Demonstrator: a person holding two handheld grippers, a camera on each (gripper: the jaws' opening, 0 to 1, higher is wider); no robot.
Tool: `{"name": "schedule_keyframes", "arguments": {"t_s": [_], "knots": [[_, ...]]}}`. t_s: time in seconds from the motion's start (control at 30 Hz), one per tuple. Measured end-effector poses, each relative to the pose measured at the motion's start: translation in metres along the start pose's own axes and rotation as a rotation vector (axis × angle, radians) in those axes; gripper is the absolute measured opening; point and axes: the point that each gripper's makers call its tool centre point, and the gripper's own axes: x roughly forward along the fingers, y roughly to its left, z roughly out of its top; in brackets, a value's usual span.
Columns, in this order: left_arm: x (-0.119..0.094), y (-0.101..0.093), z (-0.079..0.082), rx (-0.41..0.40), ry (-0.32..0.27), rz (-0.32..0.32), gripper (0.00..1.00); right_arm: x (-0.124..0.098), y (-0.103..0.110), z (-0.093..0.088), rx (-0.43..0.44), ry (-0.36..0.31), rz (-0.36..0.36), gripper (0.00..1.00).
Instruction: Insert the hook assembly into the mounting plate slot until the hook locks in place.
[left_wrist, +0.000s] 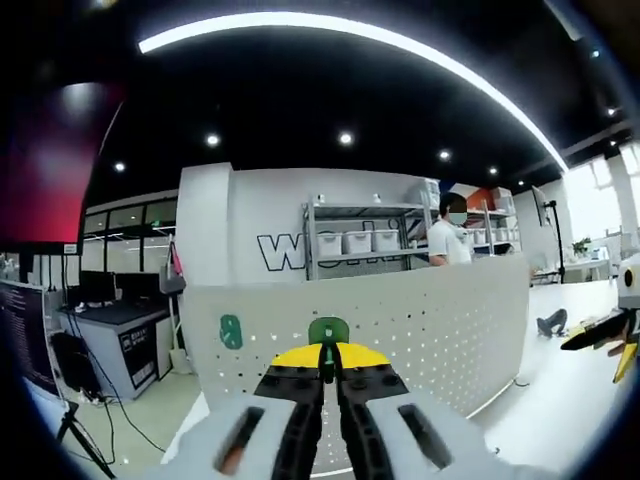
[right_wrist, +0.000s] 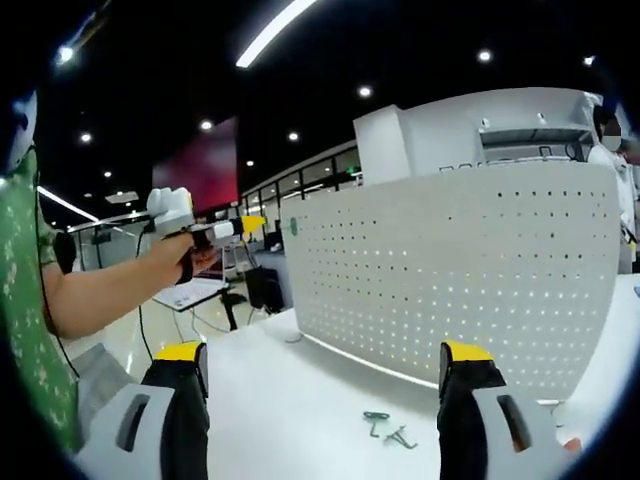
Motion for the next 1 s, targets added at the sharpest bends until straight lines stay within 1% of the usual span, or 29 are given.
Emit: {"name": "schedule_keyframes", "arguments": {"t_s": [0.23,0.67,0.87,1.0], "knots": [[0.02,0.017,0.012,-0.001,-0.031,0.049,0.04,0.003,-0.003,0.0,-0.002,-0.002,0.003,0.97],[0.052,0.03,0.013,-0.014,-0.057,0.091,0.04,0.006,-0.01,-0.002,0.005,0.0,-0.006,0.97],[0.068,0.036,0.016,-0.011,-0.07,0.107,0.04,0.005,-0.017,-0.005,0.01,0.008,-0.025,0.96],[0.077,0.043,0.015,-0.007,-0.072,0.121,0.04,0.004,-0.02,-0.006,0.015,0.01,-0.034,0.95]]}}
